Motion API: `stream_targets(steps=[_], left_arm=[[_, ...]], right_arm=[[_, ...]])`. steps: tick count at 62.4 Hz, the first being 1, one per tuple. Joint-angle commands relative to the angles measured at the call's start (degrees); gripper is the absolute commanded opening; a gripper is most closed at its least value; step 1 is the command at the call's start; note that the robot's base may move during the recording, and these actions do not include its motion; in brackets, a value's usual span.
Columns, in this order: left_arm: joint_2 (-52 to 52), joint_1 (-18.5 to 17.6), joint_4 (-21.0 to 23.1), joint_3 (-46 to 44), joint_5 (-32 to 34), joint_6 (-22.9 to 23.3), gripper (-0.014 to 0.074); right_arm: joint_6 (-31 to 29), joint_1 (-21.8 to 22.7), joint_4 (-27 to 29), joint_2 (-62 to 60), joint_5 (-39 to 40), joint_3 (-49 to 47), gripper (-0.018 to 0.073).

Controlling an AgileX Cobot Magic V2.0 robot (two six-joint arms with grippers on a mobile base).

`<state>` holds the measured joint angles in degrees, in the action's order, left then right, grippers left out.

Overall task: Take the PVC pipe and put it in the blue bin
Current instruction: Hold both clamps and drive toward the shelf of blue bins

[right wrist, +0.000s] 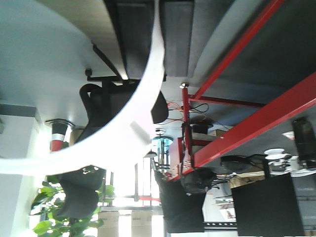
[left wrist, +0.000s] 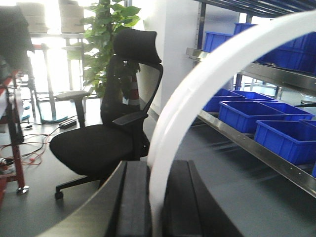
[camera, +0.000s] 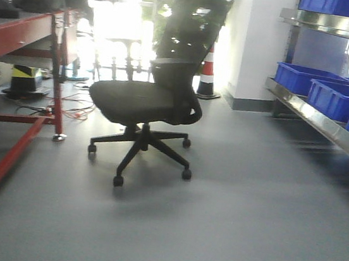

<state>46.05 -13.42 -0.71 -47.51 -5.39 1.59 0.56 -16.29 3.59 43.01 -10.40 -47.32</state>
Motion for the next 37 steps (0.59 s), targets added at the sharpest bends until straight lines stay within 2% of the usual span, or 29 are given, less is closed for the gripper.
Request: stream_targets(steps=[1, 37], left_arm=[[-0.2, 0.1, 0.0, 0.0, 1.7, 0.1, -0.0111], [-0.2, 0.1, 0.0, 0.0, 1.7, 0.1, -0.0111]], right_arm=[[-0.2, -0.1, 0.0, -0.4, 1.5, 0.0, -0.0168], [-0.2, -0.1, 0.0, -0.4, 1.5, 0.0, -0.0168]])
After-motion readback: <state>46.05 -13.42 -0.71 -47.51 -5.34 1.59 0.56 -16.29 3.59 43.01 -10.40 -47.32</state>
